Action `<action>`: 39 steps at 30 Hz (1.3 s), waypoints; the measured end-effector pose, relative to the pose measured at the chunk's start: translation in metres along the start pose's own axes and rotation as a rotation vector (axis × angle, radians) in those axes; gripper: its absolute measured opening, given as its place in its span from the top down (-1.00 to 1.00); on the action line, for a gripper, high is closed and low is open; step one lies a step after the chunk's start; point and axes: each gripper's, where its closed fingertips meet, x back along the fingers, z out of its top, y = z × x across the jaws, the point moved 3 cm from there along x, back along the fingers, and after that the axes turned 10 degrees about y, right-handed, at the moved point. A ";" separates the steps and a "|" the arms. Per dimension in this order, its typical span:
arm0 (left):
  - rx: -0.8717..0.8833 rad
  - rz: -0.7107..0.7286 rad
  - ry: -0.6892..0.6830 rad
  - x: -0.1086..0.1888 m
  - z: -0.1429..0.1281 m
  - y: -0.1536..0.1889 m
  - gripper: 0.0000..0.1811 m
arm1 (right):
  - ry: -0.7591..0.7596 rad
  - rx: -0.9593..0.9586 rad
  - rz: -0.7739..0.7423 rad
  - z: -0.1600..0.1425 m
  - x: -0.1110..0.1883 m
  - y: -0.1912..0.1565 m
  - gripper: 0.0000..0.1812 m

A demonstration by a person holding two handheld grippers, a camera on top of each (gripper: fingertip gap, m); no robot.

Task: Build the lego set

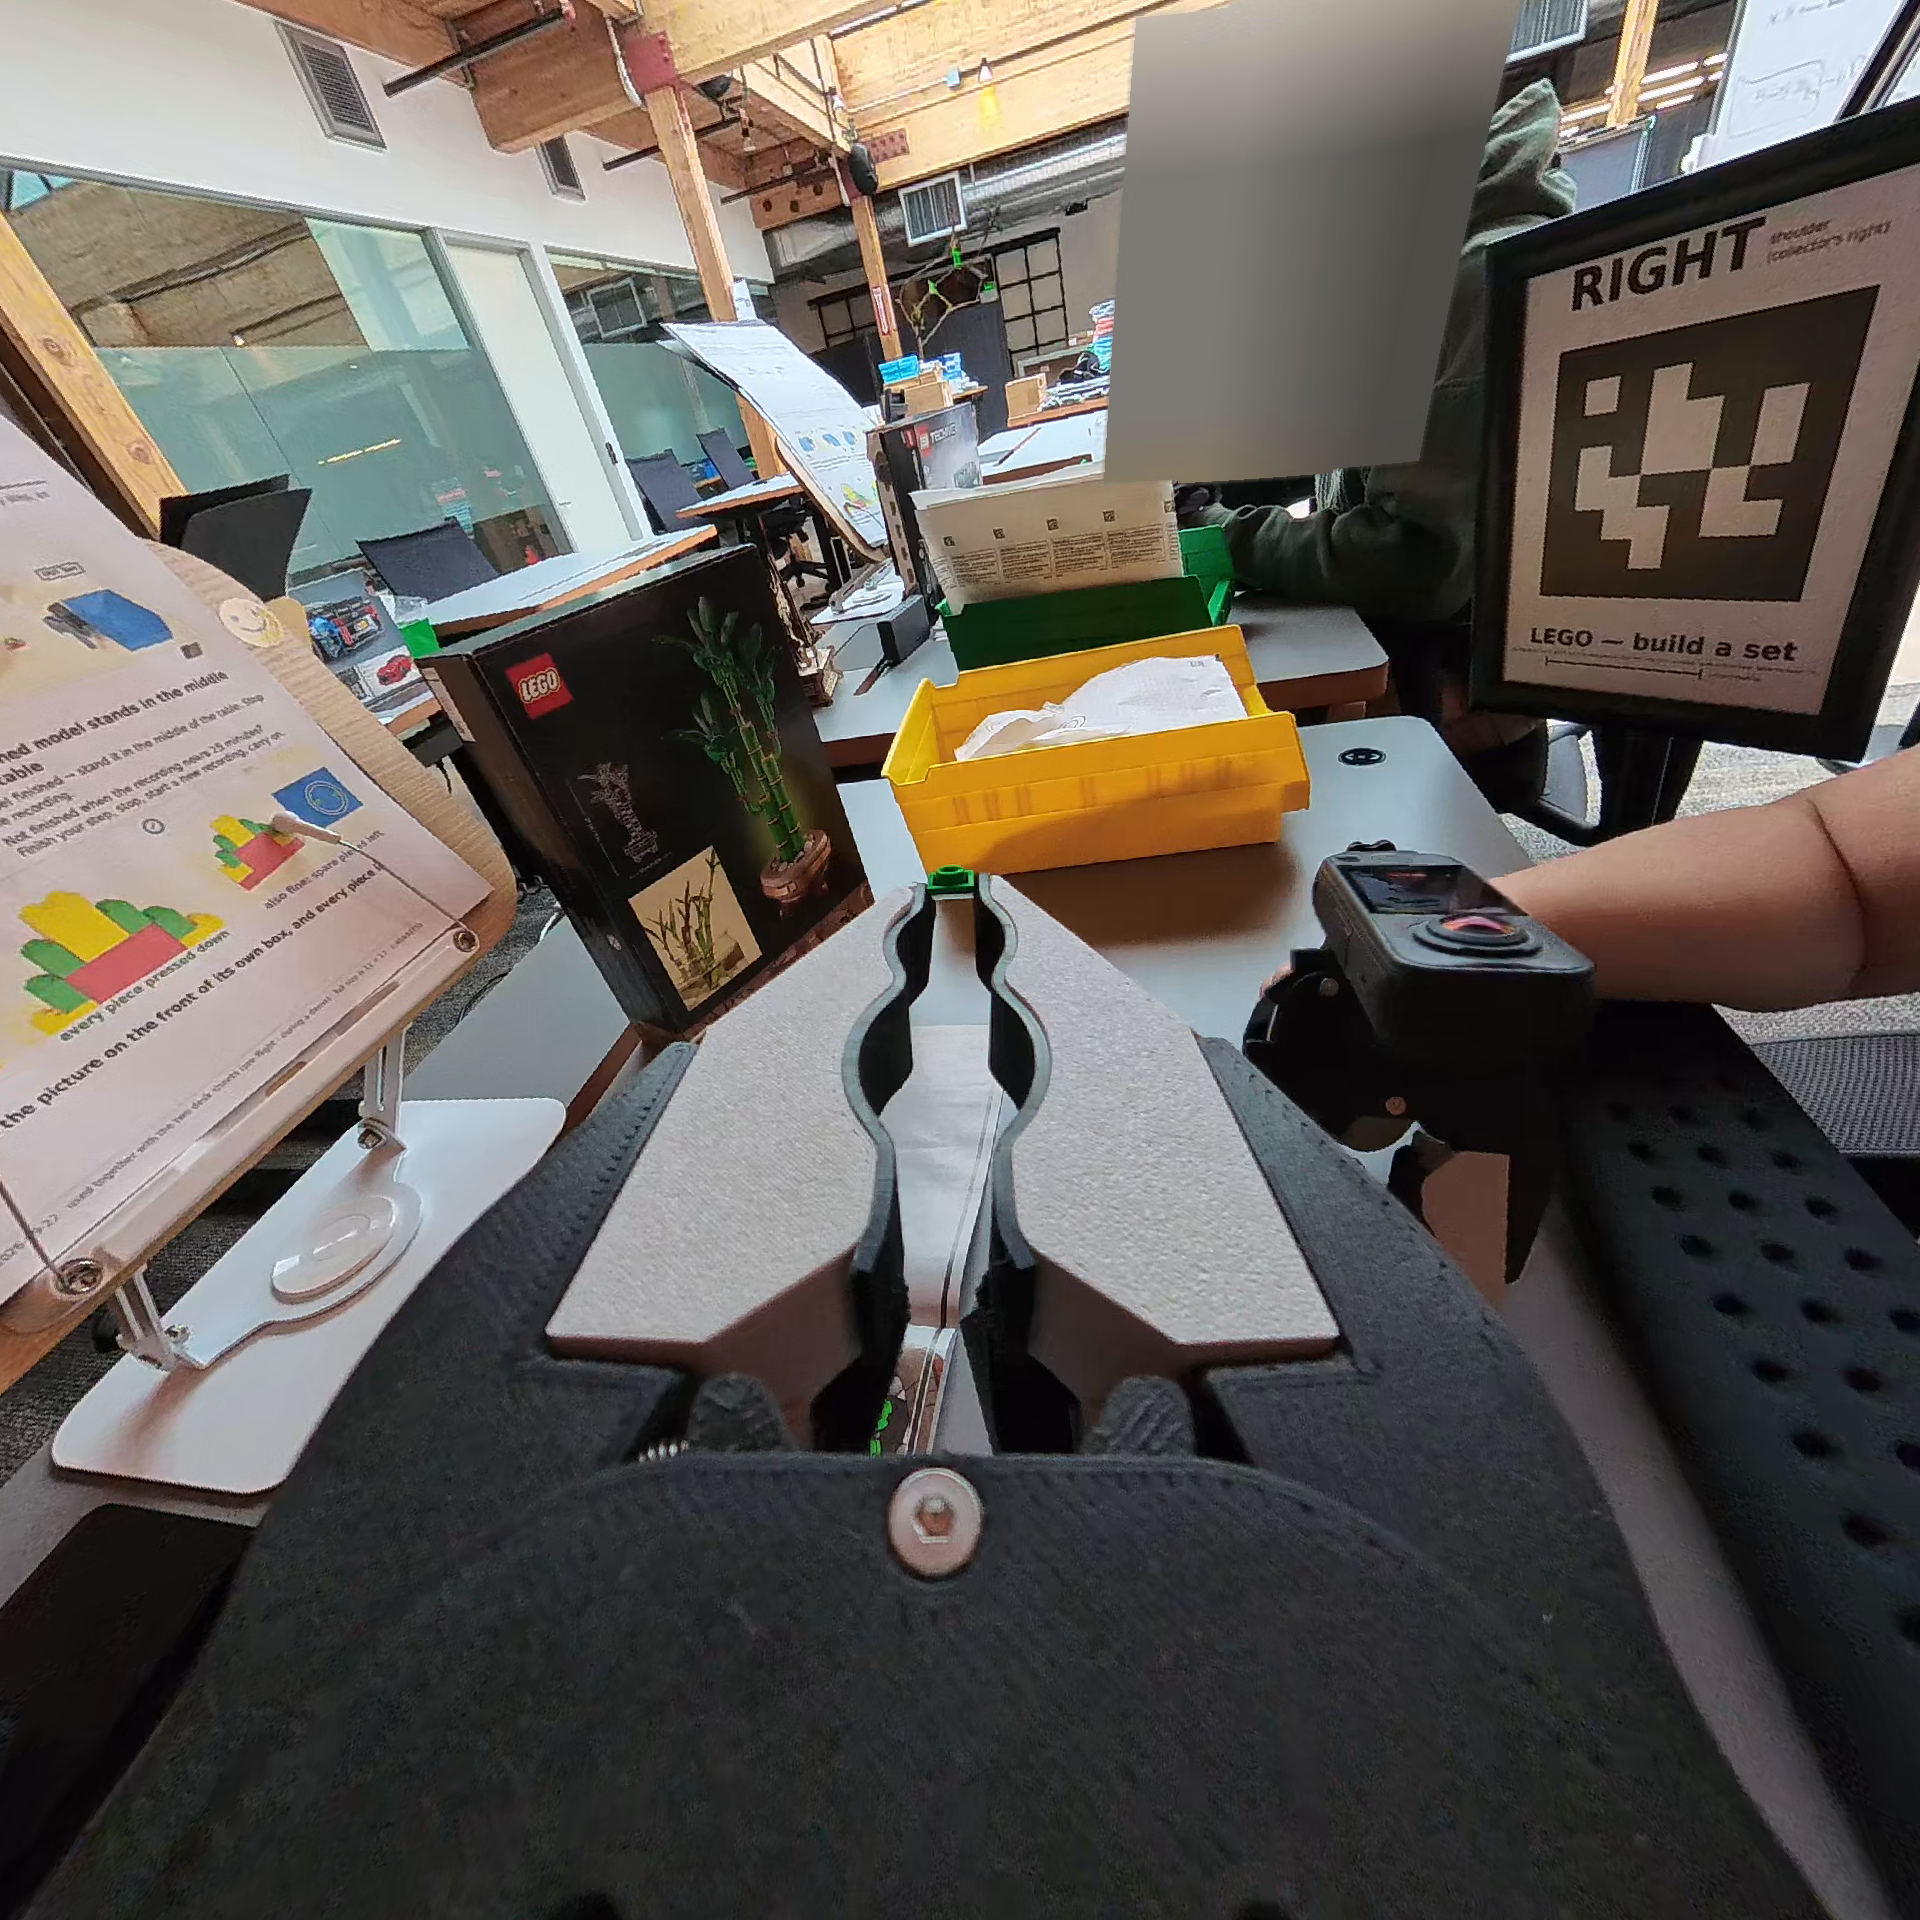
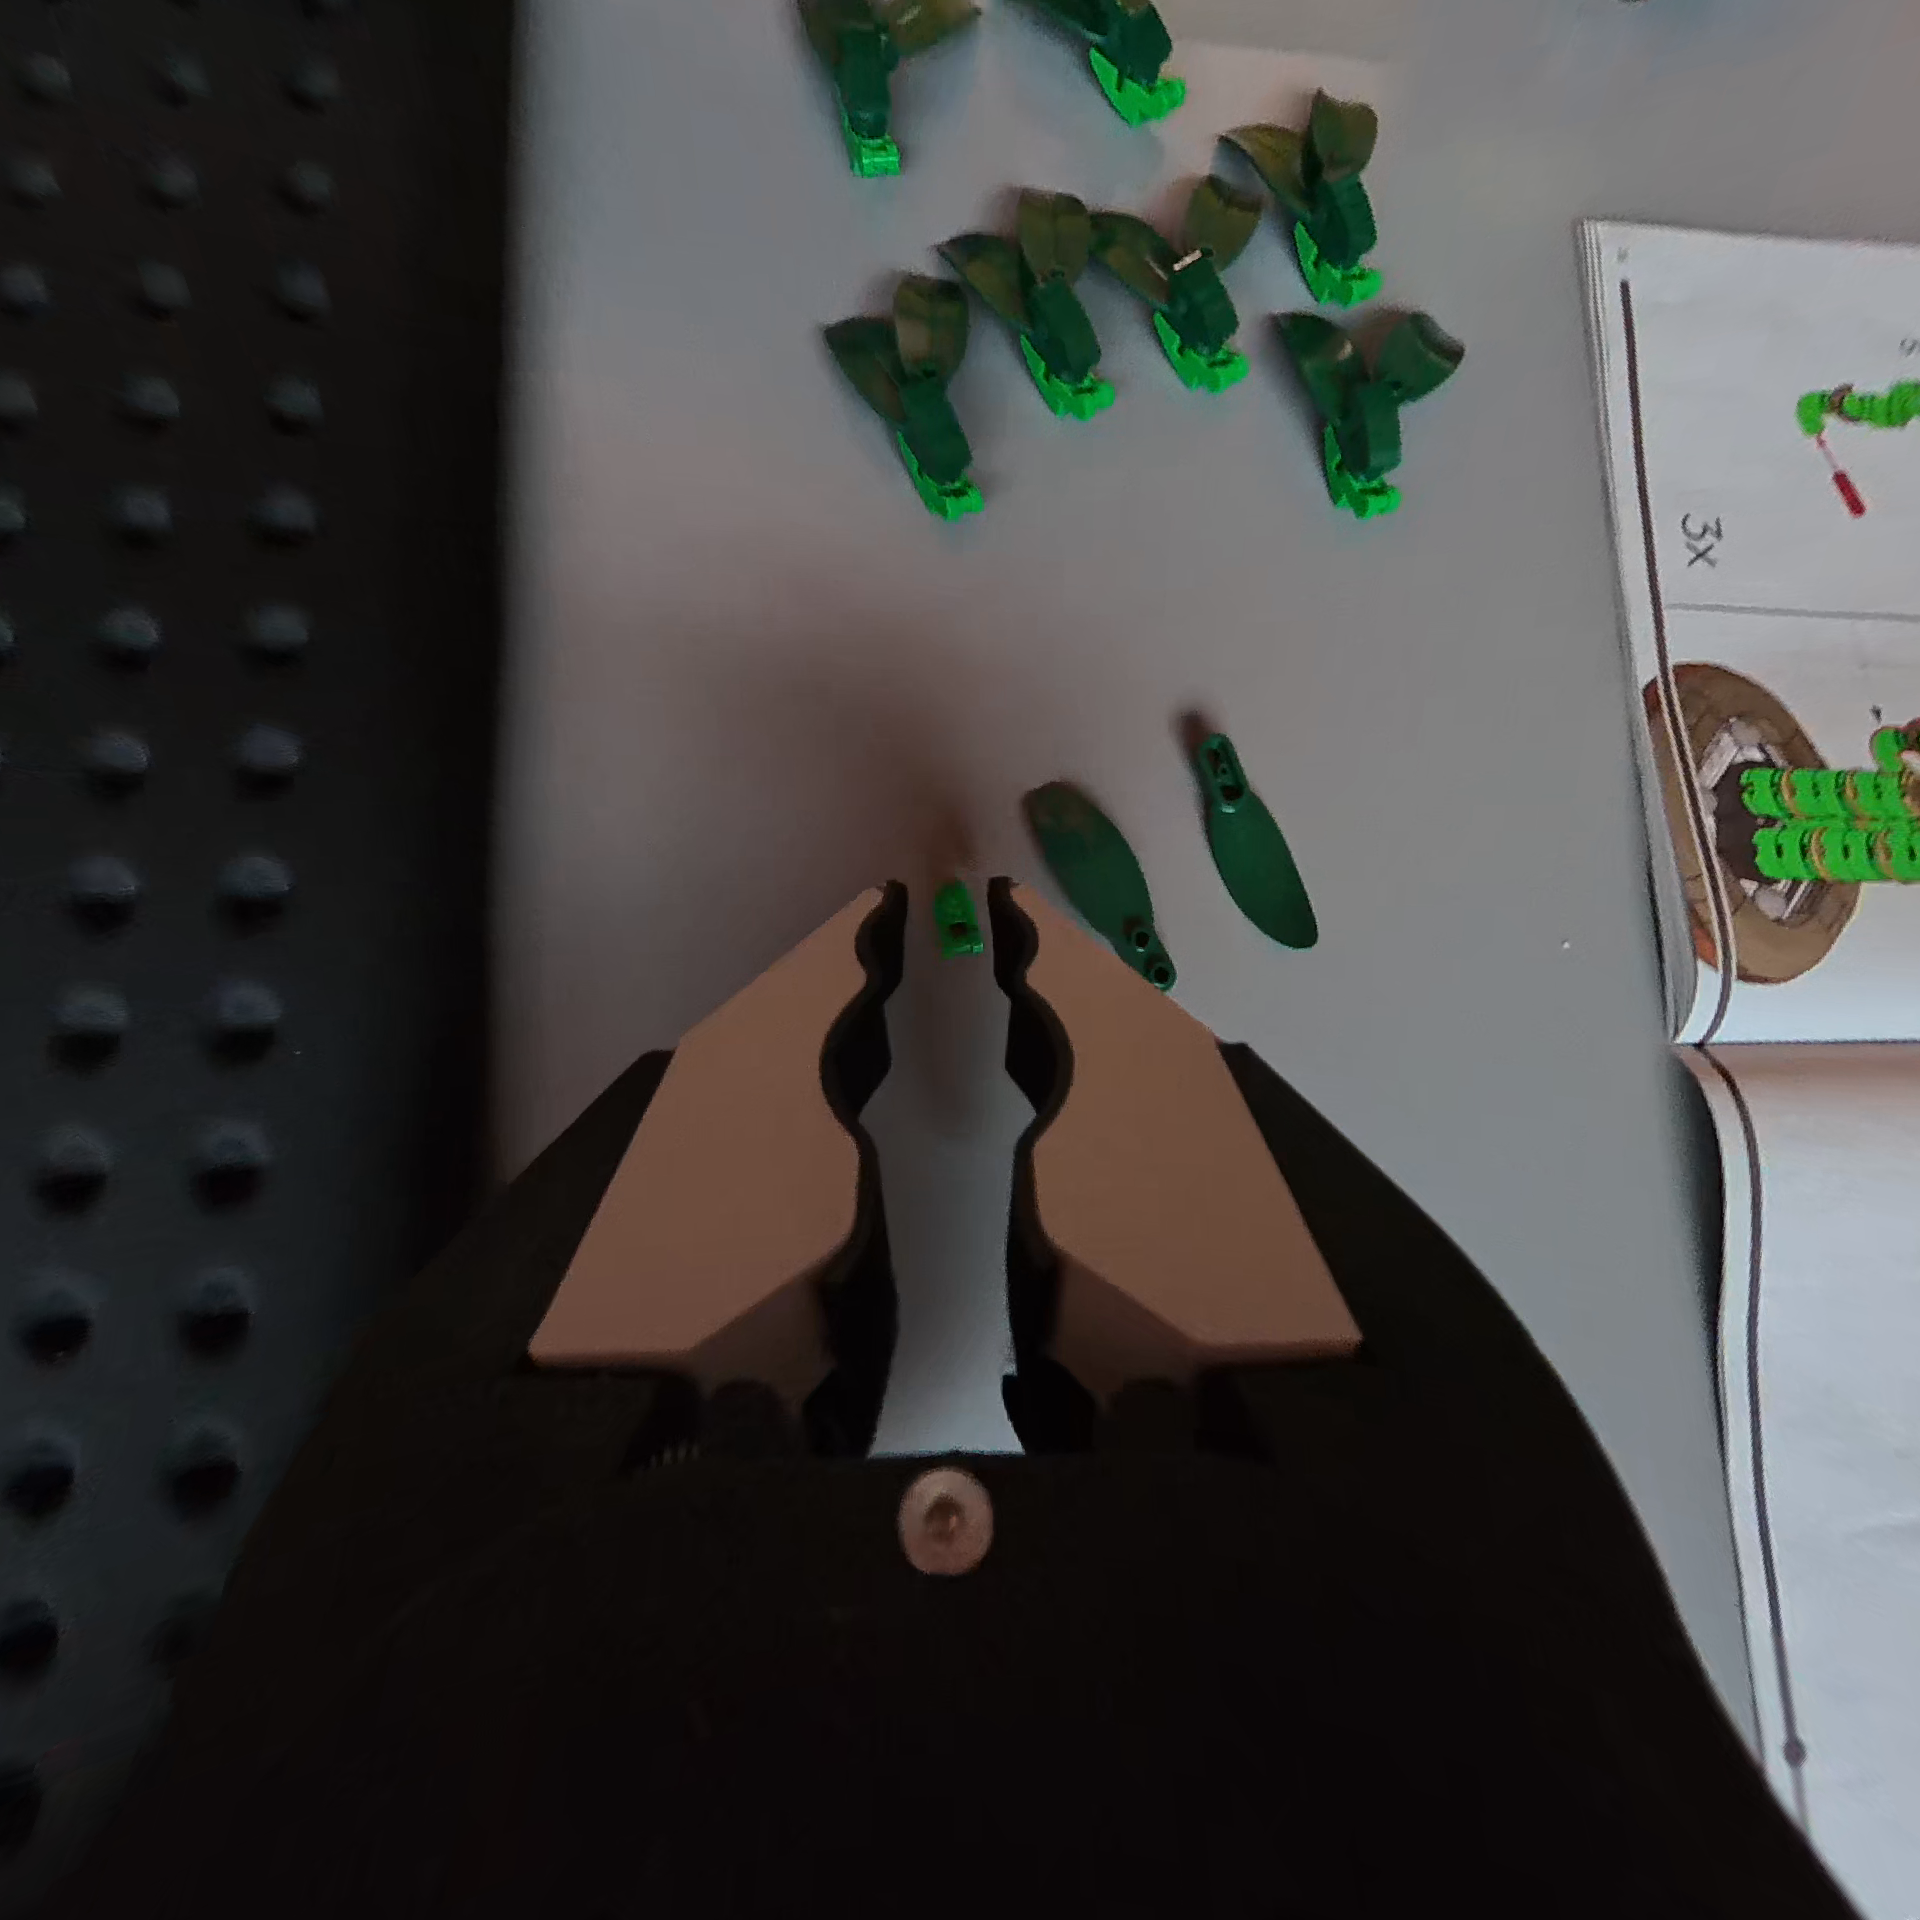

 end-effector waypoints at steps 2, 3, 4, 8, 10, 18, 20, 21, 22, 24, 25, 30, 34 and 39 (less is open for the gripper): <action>0.000 0.001 0.001 0.000 0.000 0.000 0.94 | 0.013 0.013 0.002 0.001 0.001 0.000 0.87; 0.001 0.000 0.001 0.000 0.000 0.000 0.94 | 0.015 0.010 0.007 0.001 0.001 0.001 0.87; 0.002 -0.001 0.001 0.000 0.000 0.000 0.94 | 0.013 0.002 0.009 -0.001 0.001 0.001 0.87; 0.001 -0.003 0.001 0.000 0.000 0.000 0.94 | 0.011 -0.018 0.021 -0.003 -0.001 0.002 0.89; 0.000 -0.004 -0.001 -0.001 0.000 0.001 0.94 | 0.018 -0.027 0.026 -0.002 -0.001 0.002 0.91; 0.001 -0.007 -0.005 -0.001 -0.001 0.001 0.94 | 0.013 -0.050 0.036 -0.004 -0.003 0.002 0.91; 0.002 -0.008 -0.006 -0.001 -0.001 0.001 0.94 | 0.015 -0.056 0.034 -0.004 -0.003 0.002 0.92; 0.001 -0.008 -0.007 -0.002 -0.001 0.001 0.94 | 0.017 -0.059 0.036 -0.004 -0.003 0.002 0.93; 0.001 -0.008 -0.007 -0.002 -0.001 0.001 0.94 | 0.018 -0.061 0.037 -0.004 -0.003 0.002 0.94; 0.002 -0.009 -0.007 -0.002 -0.002 0.001 0.94 | 0.018 -0.063 0.040 -0.004 -0.003 0.002 0.97; 0.002 -0.008 -0.007 -0.002 -0.002 0.001 0.94 | 0.017 -0.063 0.042 -0.004 -0.003 0.002 0.97; 0.002 -0.009 -0.009 -0.002 -0.002 0.001 0.94 | 0.011 -0.049 0.040 -0.004 -0.003 0.001 0.97; 0.001 -0.007 -0.012 -0.002 -0.003 0.000 0.94 | 0.041 -0.049 0.039 0.000 0.001 0.002 0.98; 0.000 -0.031 -0.032 0.000 -0.007 0.001 0.94 | 0.161 -0.077 0.008 0.015 0.022 0.013 0.98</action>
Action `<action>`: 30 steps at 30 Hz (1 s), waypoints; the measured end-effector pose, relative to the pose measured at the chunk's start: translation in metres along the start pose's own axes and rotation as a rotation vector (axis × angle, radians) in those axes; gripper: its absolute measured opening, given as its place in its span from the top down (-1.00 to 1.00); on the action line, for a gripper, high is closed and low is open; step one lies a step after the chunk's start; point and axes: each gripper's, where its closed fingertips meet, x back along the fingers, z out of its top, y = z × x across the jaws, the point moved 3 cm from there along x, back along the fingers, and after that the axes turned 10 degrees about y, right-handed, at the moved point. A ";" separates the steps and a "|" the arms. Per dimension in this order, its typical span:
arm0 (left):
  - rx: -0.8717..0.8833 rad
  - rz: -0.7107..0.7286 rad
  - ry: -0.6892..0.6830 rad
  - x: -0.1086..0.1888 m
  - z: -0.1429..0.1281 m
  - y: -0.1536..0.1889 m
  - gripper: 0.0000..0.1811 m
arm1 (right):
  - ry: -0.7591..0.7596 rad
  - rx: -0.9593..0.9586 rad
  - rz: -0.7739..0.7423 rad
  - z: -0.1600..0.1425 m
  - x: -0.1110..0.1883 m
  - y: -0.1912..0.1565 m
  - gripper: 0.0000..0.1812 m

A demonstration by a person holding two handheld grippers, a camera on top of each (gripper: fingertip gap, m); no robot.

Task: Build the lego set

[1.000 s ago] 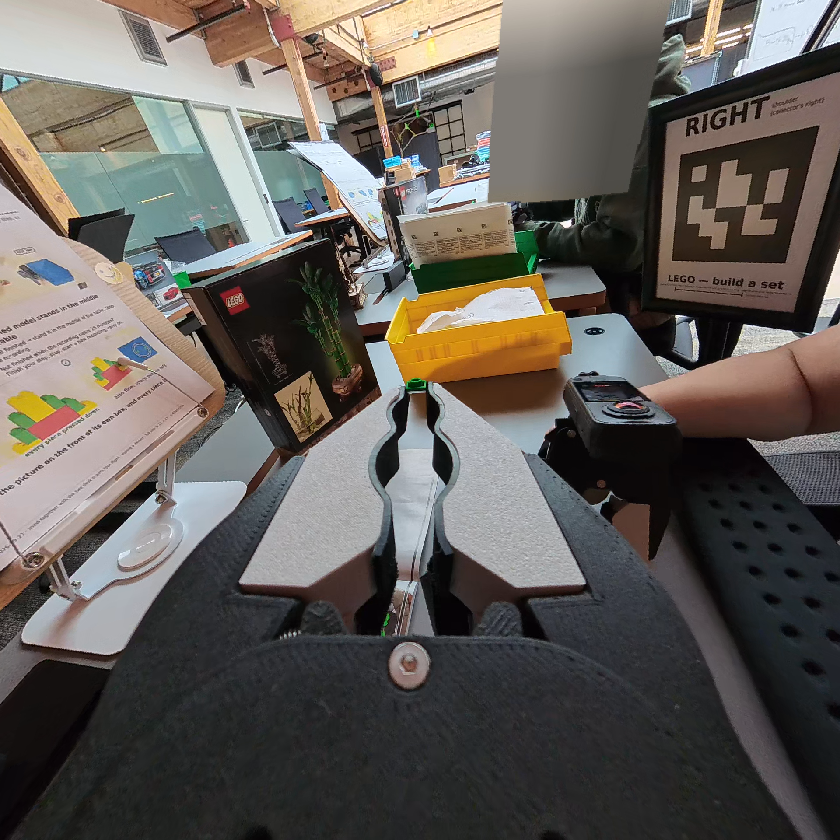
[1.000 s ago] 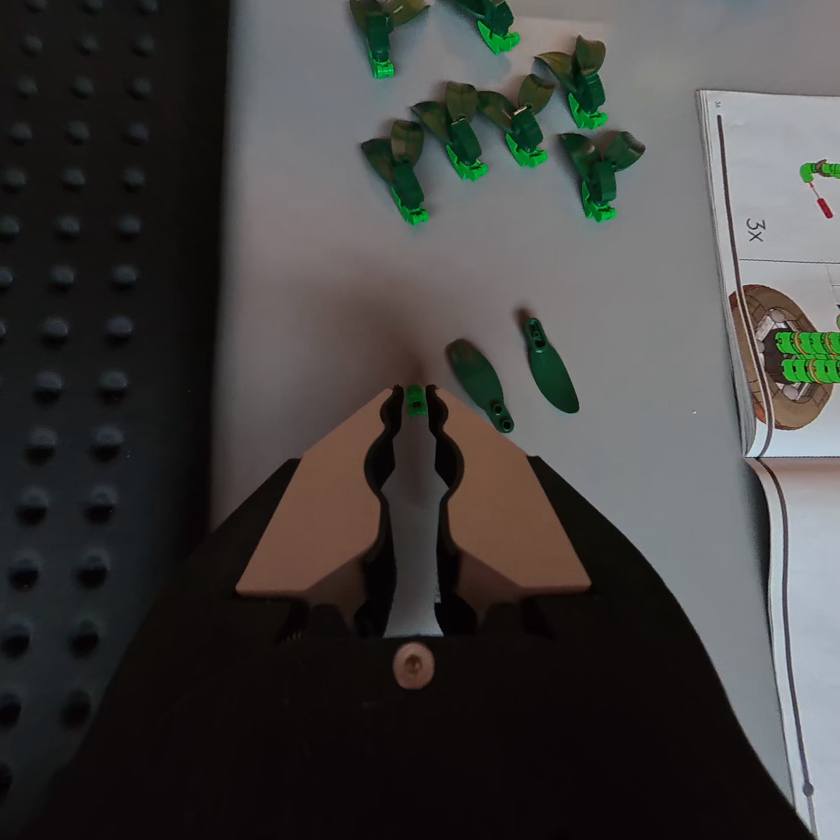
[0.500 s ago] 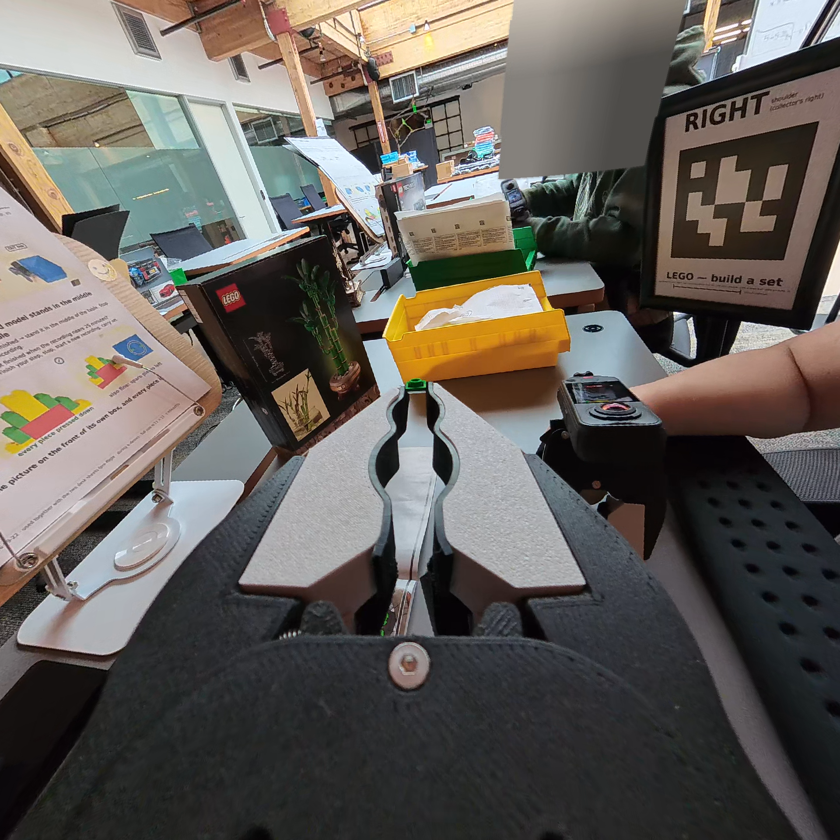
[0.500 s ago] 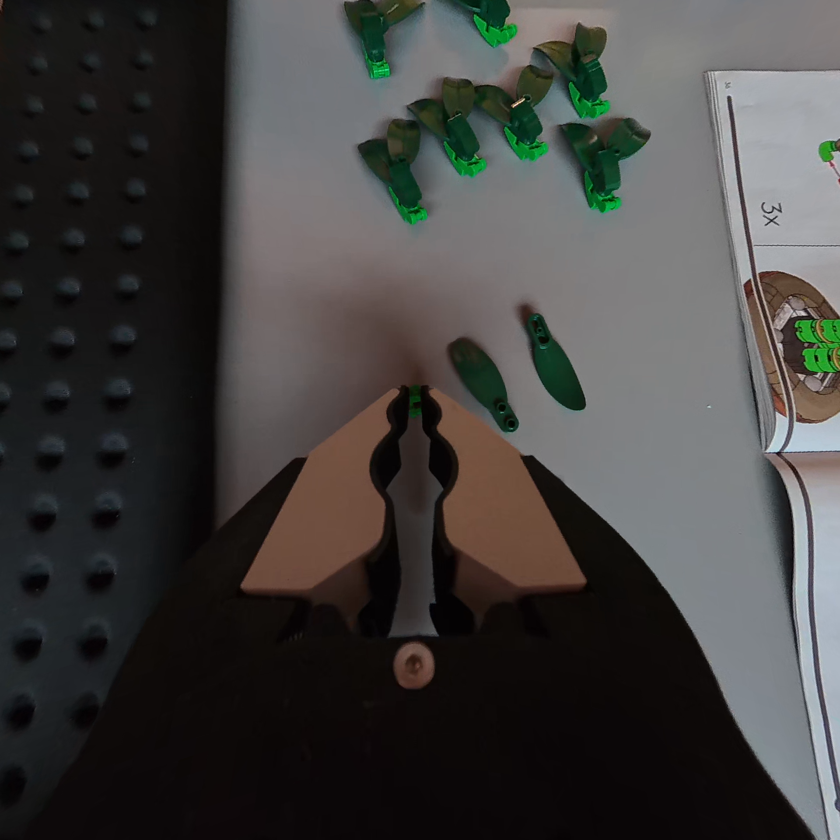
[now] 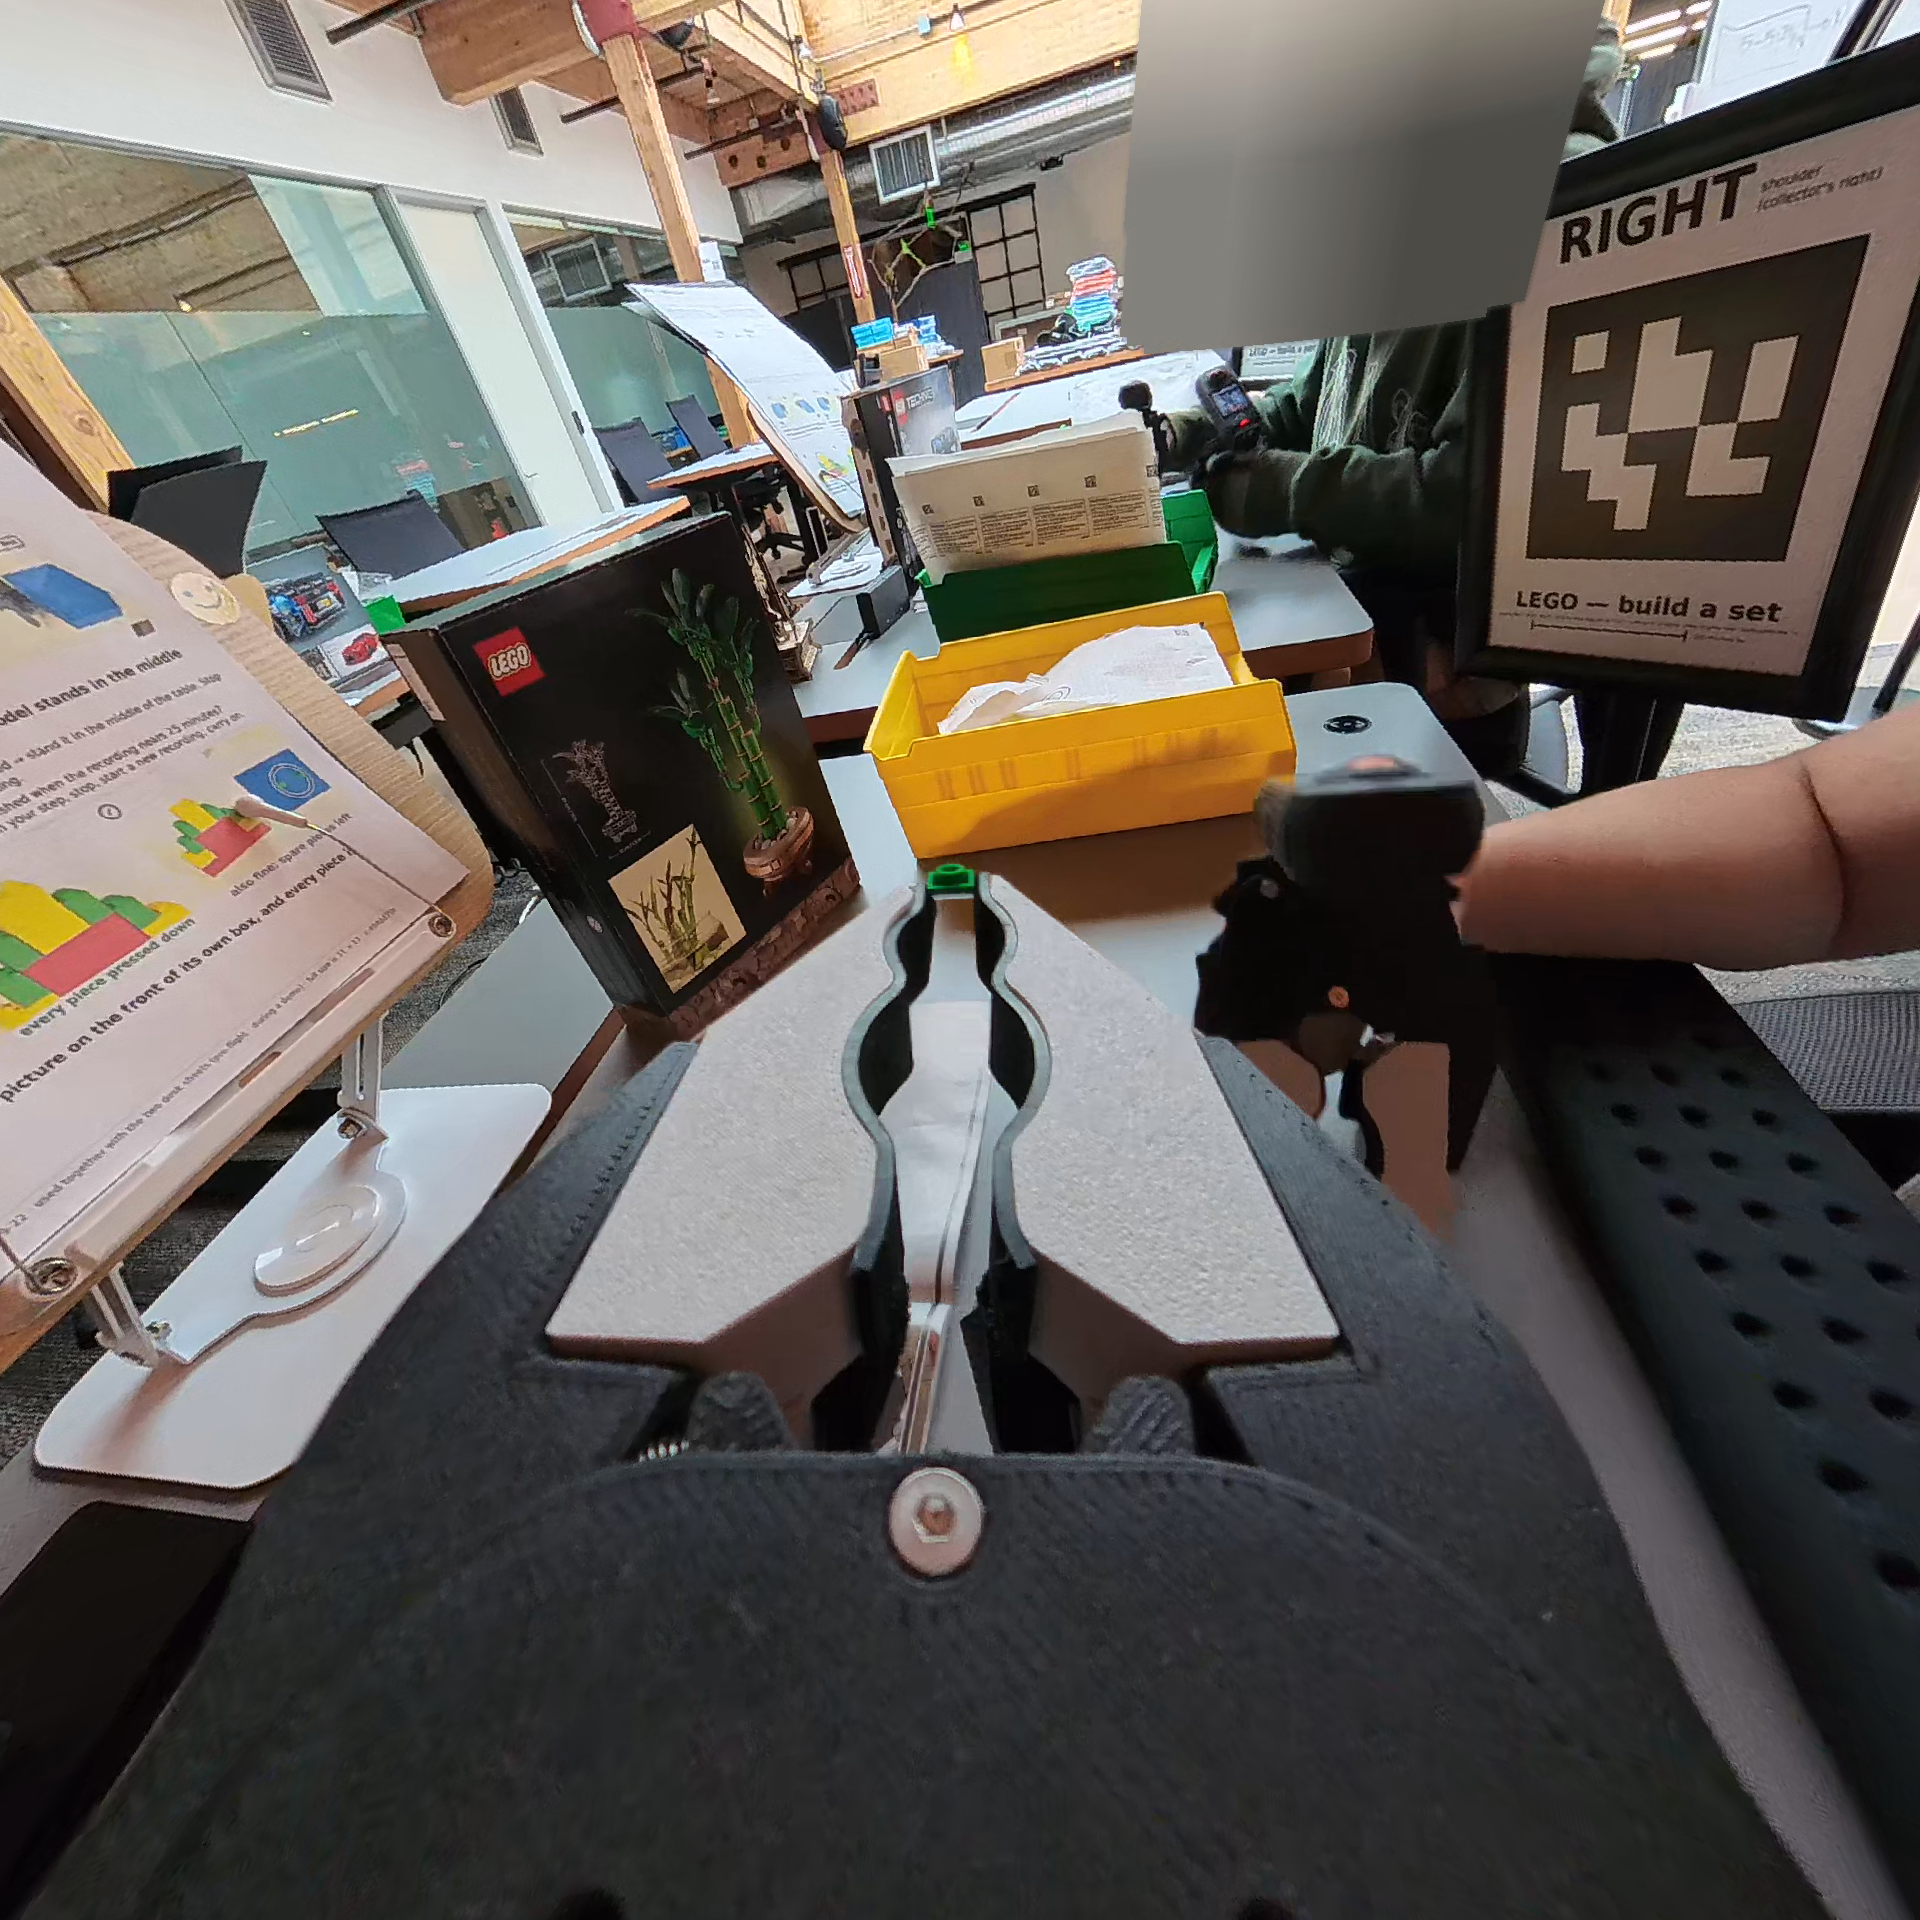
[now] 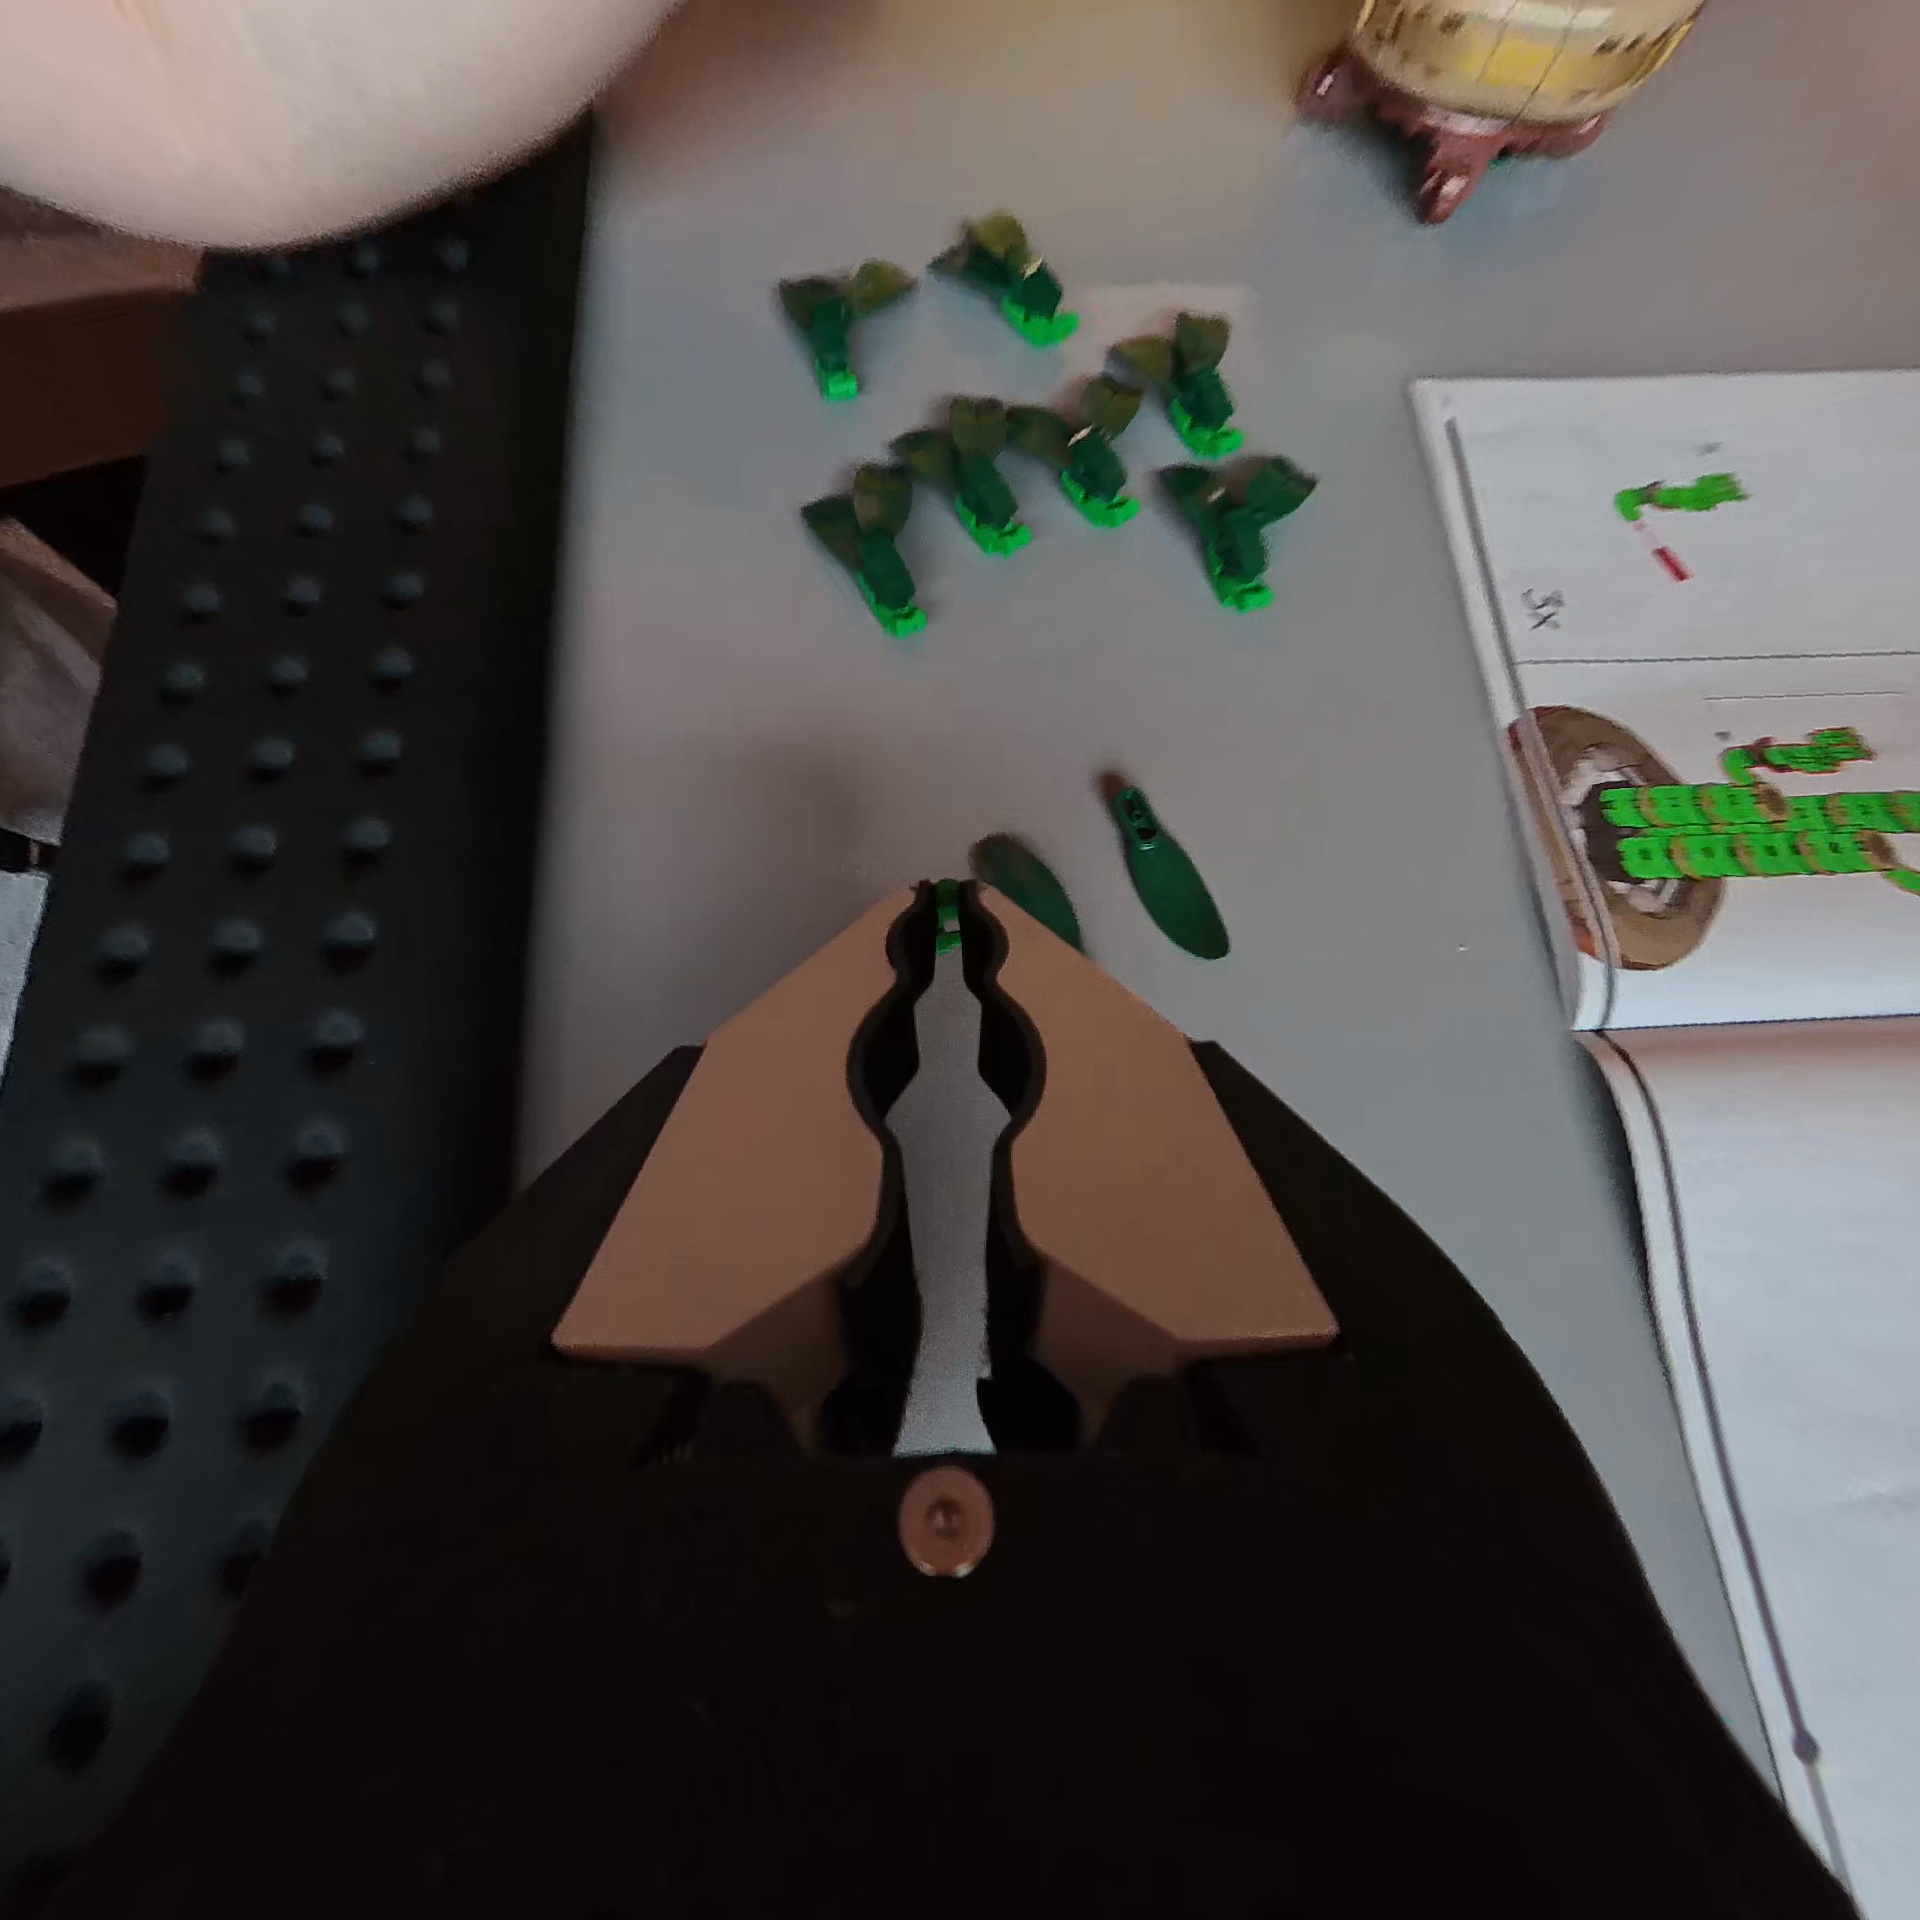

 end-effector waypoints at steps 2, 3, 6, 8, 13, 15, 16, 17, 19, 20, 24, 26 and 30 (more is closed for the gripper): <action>0.003 -0.023 -0.010 0.001 -0.002 0.002 0.94 | 0.081 -0.024 -0.020 0.013 0.015 0.009 0.98; 0.002 -0.031 -0.009 0.001 -0.003 0.003 0.94 | 0.135 -0.040 -0.036 0.021 0.026 0.016 0.98; 0.014 -0.045 0.002 0.001 -0.002 0.004 0.94 | 0.304 -0.067 -0.104 0.059 0.064 0.038 0.98; 0.018 -0.046 0.014 0.001 0.001 0.005 0.94 | 0.418 -0.054 -0.130 0.095 0.093 0.046 0.98; 0.030 -0.042 0.046 0.000 0.012 0.008 0.94 | 0.592 -0.055 -0.092 0.177 0.140 0.052 0.98; 0.023 -0.057 0.060 -0.001 0.017 0.012 0.94 | 0.602 -0.064 -0.059 0.193 0.142 0.054 0.98; 0.017 -0.064 0.059 -0.001 0.018 0.014 0.94 | 0.585 -0.074 -0.047 0.195 0.140 0.056 0.98; 0.011 -0.070 0.049 -0.002 0.019 0.016 0.94 | 0.577 -0.081 -0.032 0.196 0.137 0.057 0.98; -0.001 -0.080 0.024 -0.004 0.019 0.020 0.94 | 0.580 -0.090 0.005 0.197 0.131 0.057 0.98; -0.003 -0.086 0.018 -0.005 0.019 0.021 0.94 | 0.567 -0.091 0.022 0.195 0.127 0.056 0.98; 0.029 -0.124 -0.010 -0.012 0.020 0.030 0.94 | 0.508 -0.074 0.035 0.183 0.118 0.055 0.98; 0.034 -0.130 -0.026 -0.015 0.019 0.032 0.94 | 0.494 -0.081 0.058 0.181 0.116 0.053 0.98; 0.027 -0.132 -0.037 -0.018 0.019 0.035 0.94 | 0.462 -0.059 0.047 0.177 0.119 0.053 0.98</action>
